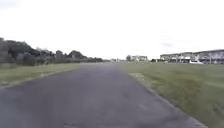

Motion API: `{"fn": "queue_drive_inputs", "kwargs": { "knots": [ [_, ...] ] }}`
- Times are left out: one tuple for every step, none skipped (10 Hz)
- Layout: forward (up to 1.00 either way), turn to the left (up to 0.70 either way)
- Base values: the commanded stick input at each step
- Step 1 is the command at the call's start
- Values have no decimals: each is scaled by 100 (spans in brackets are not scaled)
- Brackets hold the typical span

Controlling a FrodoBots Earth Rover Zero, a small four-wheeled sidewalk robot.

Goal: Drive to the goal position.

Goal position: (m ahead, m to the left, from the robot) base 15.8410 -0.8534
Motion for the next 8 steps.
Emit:
{"fn": "queue_drive_inputs", "kwargs": {
  "knots": [
    [70, 0],
    [70, 0],
    [70, 1],
    [70, 3],
    [70, 8],
    [70, 17],
    [70, 26],
    [70, 35]
  ]
}}
